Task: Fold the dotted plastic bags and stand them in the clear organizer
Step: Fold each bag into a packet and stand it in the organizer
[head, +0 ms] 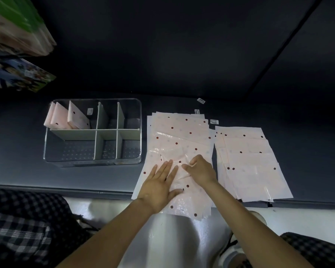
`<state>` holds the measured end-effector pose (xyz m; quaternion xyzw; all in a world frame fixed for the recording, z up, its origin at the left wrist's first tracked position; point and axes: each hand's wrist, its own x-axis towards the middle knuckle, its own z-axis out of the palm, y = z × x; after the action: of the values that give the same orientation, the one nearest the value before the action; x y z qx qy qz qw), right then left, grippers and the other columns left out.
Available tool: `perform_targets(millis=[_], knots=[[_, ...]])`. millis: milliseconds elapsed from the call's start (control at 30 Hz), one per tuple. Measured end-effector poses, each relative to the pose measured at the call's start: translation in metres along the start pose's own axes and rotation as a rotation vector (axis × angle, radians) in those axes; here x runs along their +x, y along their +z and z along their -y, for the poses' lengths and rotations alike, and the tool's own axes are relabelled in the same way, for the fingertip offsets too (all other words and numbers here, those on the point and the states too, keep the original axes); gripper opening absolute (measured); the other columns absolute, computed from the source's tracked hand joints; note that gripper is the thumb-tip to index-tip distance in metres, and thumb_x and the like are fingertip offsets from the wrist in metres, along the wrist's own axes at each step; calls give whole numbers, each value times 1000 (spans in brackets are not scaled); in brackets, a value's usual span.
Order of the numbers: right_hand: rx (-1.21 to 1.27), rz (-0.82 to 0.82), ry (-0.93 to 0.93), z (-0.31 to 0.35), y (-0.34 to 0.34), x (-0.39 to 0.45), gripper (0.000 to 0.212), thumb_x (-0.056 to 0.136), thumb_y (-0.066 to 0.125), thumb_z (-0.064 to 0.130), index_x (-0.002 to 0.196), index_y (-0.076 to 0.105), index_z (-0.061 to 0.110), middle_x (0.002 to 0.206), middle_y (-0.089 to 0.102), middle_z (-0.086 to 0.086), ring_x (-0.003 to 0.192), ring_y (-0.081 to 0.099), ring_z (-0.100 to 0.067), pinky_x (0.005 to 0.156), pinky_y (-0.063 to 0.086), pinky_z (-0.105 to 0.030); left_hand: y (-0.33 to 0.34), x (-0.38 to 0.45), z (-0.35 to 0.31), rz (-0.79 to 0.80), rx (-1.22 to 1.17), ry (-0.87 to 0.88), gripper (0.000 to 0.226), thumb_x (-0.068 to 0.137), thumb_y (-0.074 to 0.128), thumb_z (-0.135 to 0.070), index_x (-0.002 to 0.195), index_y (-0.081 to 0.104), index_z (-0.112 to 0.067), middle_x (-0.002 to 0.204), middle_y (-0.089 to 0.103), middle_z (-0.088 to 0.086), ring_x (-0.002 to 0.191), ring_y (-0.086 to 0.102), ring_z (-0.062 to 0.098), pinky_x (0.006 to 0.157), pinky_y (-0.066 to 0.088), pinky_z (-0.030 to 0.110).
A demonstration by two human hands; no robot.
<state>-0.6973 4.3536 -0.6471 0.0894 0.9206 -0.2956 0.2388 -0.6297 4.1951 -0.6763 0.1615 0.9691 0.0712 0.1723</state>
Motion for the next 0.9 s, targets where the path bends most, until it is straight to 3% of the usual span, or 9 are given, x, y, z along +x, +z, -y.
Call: perform_targets(millis=[167, 267, 433, 500, 567, 633, 700, 767, 900], knots=[[162, -49, 2, -4, 8, -11, 33, 88, 62, 26, 112, 41, 17, 88, 62, -2, 84, 59, -20, 72, 42, -28, -1, 4, -2, -55, -43, -83, 68, 96, 15, -58, 151, -4, -21, 159, -8, -7, 145, -8, 7, 118, -9, 33], [396, -63, 36, 2, 3, -10, 25, 87, 62, 12, 105, 45, 18, 92, 64, -13, 88, 65, -28, 79, 54, -37, -3, 9, -4, -93, -51, -117, 65, 98, 21, -53, 151, 4, -21, 159, 4, -8, 145, 2, 7, 118, -7, 31], [718, 32, 96, 14, -12, -16, 14, 88, 58, 0, 85, 57, 13, 108, 57, -21, 95, 65, -31, 70, 58, -30, -19, 14, -2, -158, -25, -126, 55, 96, 35, -11, 148, 20, -22, 154, 25, -7, 141, 21, 7, 117, -6, 30], [565, 28, -33, 16, -18, -20, 8, 91, 58, 12, 87, 62, 18, 101, 60, -12, 89, 65, -25, 80, 55, -31, -28, 14, 1, -171, -24, -104, 59, 92, 38, -4, 146, 25, -20, 153, 28, -5, 142, 22, 10, 116, -7, 31], [147, -41, -278, 19, -28, -27, 16, 88, 62, 32, 102, 68, 25, 104, 55, 5, 93, 56, -11, 88, 47, -28, -40, 14, 5, -186, -3, -66, 62, 88, 40, 2, 146, 27, -17, 153, 30, -1, 144, 19, 13, 116, -6, 31], [-293, -135, -533, 30, -34, -35, 30, 85, 64, 42, 111, 68, 28, 120, 53, 9, 106, 48, -11, 93, 41, -27, -57, 14, 10, -195, 36, 5, 63, 86, 40, 6, 145, 29, -14, 152, 33, 2, 144, 17, 13, 117, -3, 29], [-568, -334, -804, 47, -40, -46, 20, 76, 75, 37, 90, 75, 23, 105, 69, 4, 98, 59, -15, 82, 46, -25, -79, 10, 15, -199, 62, 89, 59, 86, 39, 8, 141, 36, -14, 147, 40, 3, 143, 21, 13, 117, 2, 28], [-683, -451, -971, 63, -46, -56, 20, 60, 88, 30, 60, 71, 20, 60, 67, 6, 64, 65, -14, 56, 48, -18, -106, 1, 25, -188, 67, 141, 54, 88, 38, 6, 135, 44, -17, 138, 47, 2, 138, 31, 16, 117, 13, 28], [-644, -435, -1074, 90, -53, -74, 9, 70, 82, 22, 69, 73, 20, 52, 63, 4, 49, 61, -17, 43, 45, -19, -158, -36, 57, -87, -35, 112, 33, 95, 41, -8, 119, 57, -25, 118, 60, 4, 108, 58, 26, 86, 48, 38]])
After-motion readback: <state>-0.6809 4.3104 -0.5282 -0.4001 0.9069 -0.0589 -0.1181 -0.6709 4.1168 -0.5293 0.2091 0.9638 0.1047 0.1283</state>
